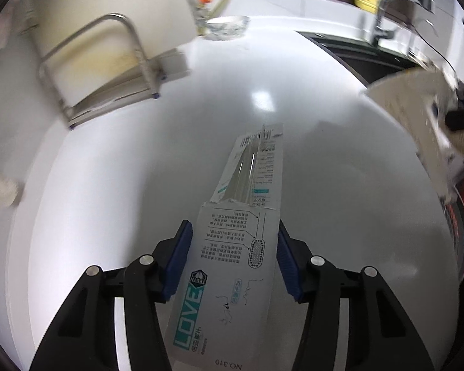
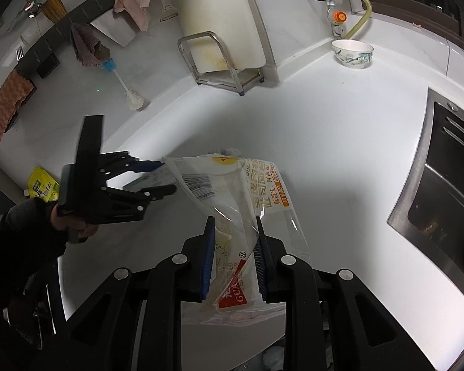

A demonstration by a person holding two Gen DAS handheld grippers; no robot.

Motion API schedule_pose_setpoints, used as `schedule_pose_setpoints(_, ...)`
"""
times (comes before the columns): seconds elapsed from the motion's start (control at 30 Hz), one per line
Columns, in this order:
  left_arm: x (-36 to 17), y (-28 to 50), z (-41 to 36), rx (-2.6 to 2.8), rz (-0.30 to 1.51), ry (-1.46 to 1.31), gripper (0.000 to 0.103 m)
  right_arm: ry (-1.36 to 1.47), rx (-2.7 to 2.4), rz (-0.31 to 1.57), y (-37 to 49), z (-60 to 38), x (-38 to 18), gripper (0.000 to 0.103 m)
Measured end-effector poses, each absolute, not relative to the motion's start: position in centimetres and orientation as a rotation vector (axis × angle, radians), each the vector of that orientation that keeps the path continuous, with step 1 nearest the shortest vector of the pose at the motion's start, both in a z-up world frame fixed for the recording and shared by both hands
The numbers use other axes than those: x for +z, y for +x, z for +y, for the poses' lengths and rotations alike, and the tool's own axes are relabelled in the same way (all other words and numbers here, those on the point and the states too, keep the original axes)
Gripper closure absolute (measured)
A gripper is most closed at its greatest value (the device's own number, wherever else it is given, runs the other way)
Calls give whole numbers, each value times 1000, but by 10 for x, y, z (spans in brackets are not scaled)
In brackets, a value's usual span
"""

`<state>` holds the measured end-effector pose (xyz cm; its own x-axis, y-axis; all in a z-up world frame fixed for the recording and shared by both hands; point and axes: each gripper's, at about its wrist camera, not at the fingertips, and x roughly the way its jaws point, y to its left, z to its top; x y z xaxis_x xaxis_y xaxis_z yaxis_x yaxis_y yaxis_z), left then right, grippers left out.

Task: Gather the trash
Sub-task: 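Carry the toothbrush package and food bag with both tools over the bin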

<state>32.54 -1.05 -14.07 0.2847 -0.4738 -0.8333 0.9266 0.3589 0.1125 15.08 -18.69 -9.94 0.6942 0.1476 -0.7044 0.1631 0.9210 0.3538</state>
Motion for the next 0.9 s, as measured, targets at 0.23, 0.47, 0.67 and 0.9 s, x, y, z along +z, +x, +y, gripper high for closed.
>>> schedule_pose_setpoints(0.23,-122,299,0,-888,844,543,52,404,13,793,144,-186,-104,80)
schedule_pose_setpoints(0.47,-109,260,12,-695,860,474,52,397,50,773,130,-188,-109,80)
schedule_pose_setpoints(0.67,-95,219,20,-574,866,401,52,373,74,778,111,-188,-111,80)
schedule_pose_setpoints(0.9,-81,161,21,-472,853,363,52,317,124,802,73,-191,-110,80)
